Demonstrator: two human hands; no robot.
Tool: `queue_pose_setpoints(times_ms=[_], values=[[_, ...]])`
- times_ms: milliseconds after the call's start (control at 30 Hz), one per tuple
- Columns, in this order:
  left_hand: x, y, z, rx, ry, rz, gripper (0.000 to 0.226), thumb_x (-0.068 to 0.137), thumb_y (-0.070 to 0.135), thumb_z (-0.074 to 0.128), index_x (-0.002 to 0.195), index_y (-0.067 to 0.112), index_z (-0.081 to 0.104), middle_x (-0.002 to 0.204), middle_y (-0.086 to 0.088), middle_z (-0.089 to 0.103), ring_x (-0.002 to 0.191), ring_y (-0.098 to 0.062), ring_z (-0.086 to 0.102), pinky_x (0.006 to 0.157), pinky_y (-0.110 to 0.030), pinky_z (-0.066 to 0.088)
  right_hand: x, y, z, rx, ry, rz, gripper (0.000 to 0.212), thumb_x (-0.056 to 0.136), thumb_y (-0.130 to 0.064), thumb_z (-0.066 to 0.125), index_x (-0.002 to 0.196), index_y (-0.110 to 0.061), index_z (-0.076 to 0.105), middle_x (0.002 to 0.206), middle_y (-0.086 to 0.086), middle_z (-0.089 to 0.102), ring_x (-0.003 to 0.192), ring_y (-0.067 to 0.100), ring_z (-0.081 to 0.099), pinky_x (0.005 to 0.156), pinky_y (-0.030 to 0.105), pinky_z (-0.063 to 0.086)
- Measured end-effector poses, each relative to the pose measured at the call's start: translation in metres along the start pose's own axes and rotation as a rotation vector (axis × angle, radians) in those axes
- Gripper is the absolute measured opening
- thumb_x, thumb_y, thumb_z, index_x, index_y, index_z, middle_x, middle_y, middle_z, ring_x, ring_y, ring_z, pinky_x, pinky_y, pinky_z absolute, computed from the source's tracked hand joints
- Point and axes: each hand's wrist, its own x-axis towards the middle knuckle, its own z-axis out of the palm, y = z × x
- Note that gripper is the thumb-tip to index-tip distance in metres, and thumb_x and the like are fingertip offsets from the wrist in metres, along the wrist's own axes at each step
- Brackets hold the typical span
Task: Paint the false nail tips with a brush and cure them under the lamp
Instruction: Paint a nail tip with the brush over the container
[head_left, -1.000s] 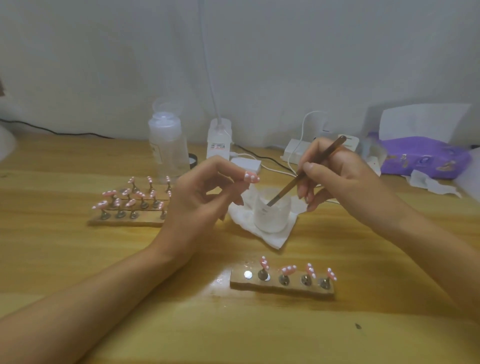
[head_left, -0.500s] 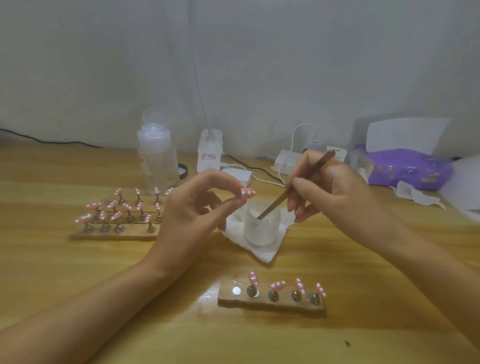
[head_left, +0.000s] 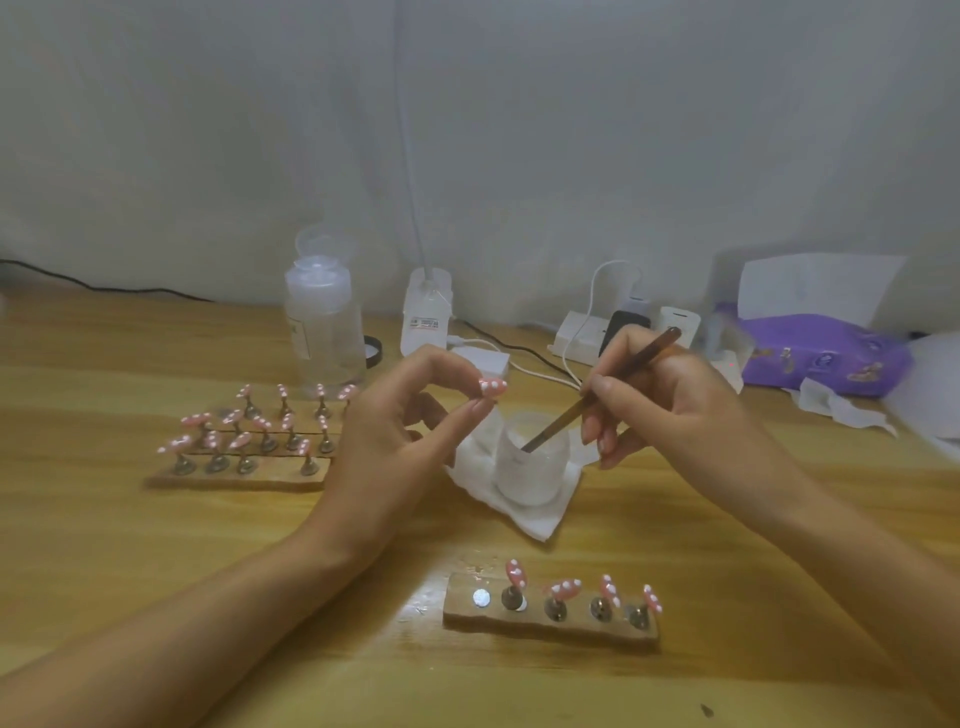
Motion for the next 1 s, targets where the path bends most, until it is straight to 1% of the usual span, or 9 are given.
queue_pose_setpoints(times_ms=[133, 200, 367, 467, 633, 767, 900, 933, 1000], values=[[0.000, -0.002, 0.001, 0.017, -0.024, -0.042, 0.007, 0.090, 0.015, 0.070, 0.093, 0.021, 0.067, 0.099, 0.009, 0.071, 0.065, -0.002, 0.061, 0.056, -0.019, 0.048, 0.002, 0.000, -0.007, 0.067, 0.042, 0.024, 0.013, 0.100, -0.012, 0.051, 0.092, -0.002, 0.056, 0.070, 0.010, 0.069, 0.062, 0.020, 0.064, 0.056, 0.030, 0.058], [0.000, -0.003, 0.001, 0.044, -0.029, -0.065, 0.007, 0.091, 0.015, 0.069, 0.092, 0.021, 0.067, 0.098, 0.011, 0.071, 0.063, -0.003, 0.061, 0.054, -0.019, 0.048, 0.003, 0.002, -0.013, 0.121, 0.103, 0.047, 0.015, 0.100, -0.013, 0.050, 0.091, -0.001, 0.055, 0.068, 0.010, 0.067, 0.059, 0.018, 0.062, 0.054, 0.027, 0.056], [0.000, -0.003, 0.001, 0.194, -0.045, -0.032, 0.008, 0.090, 0.021, 0.069, 0.092, 0.028, 0.067, 0.100, 0.020, 0.067, 0.065, -0.002, 0.057, 0.058, -0.013, 0.044, -0.005, 0.021, -0.013, 0.349, 0.246, 0.122, 0.018, 0.100, -0.013, 0.047, 0.084, -0.013, 0.055, 0.064, 0.007, 0.063, 0.058, 0.015, 0.060, 0.050, 0.026, 0.053], [0.000, -0.004, -0.001, 0.186, -0.060, -0.054, 0.010, 0.087, 0.022, 0.073, 0.088, 0.031, 0.068, 0.098, 0.021, 0.068, 0.060, -0.006, 0.057, 0.056, -0.013, 0.043, -0.009, 0.032, -0.007, 0.469, 0.301, 0.164, 0.021, 0.101, -0.010, 0.043, 0.083, -0.014, 0.051, 0.062, 0.005, 0.062, 0.055, 0.013, 0.058, 0.047, 0.025, 0.051], [0.000, -0.005, -0.002, 0.173, -0.092, -0.073, 0.013, 0.085, 0.019, 0.076, 0.084, 0.029, 0.070, 0.091, 0.022, 0.069, 0.055, -0.004, 0.055, 0.053, -0.013, 0.043, -0.013, 0.041, -0.004, 0.650, 0.349, 0.230, 0.023, 0.101, -0.011, 0.044, 0.080, -0.015, 0.050, 0.063, 0.006, 0.062, 0.054, 0.013, 0.057, 0.045, 0.022, 0.049], [-0.001, -0.006, -0.002, 0.172, -0.104, -0.078, 0.011, 0.084, 0.019, 0.077, 0.082, 0.028, 0.071, 0.089, 0.019, 0.070, 0.053, -0.005, 0.053, 0.052, -0.013, 0.043, -0.014, 0.043, -0.002, 0.648, 0.334, 0.210, 0.021, 0.098, -0.016, 0.048, 0.078, -0.018, 0.053, 0.065, 0.004, 0.065, 0.057, 0.012, 0.059, 0.047, 0.021, 0.050], [-0.002, -0.004, -0.001, 0.174, -0.114, -0.077, 0.007, 0.080, 0.029, 0.077, 0.080, 0.024, 0.072, 0.087, 0.016, 0.071, 0.052, -0.014, 0.053, 0.052, -0.014, 0.042, -0.015, 0.042, 0.000, 0.578, 0.280, 0.140, 0.012, 0.083, -0.032, 0.057, 0.072, -0.026, 0.059, 0.071, 0.003, 0.070, 0.061, 0.010, 0.061, 0.050, 0.019, 0.048], [-0.002, -0.004, -0.001, 0.164, -0.108, -0.077, 0.010, 0.079, 0.032, 0.076, 0.080, 0.023, 0.072, 0.087, 0.016, 0.071, 0.051, -0.014, 0.052, 0.052, -0.014, 0.041, -0.015, 0.041, 0.000, 0.562, 0.265, 0.123, 0.013, 0.083, -0.033, 0.056, 0.072, -0.027, 0.059, 0.072, 0.003, 0.071, 0.062, 0.010, 0.061, 0.050, 0.018, 0.048], [-0.001, -0.005, -0.001, 0.150, -0.106, -0.086, 0.008, 0.080, 0.028, 0.077, 0.079, 0.022, 0.072, 0.085, 0.015, 0.071, 0.050, -0.010, 0.048, 0.053, -0.014, 0.040, -0.014, 0.040, 0.001, 0.523, 0.240, 0.104, 0.012, 0.085, -0.032, 0.056, 0.075, -0.025, 0.058, 0.073, 0.004, 0.072, 0.063, 0.010, 0.062, 0.051, 0.019, 0.048]])
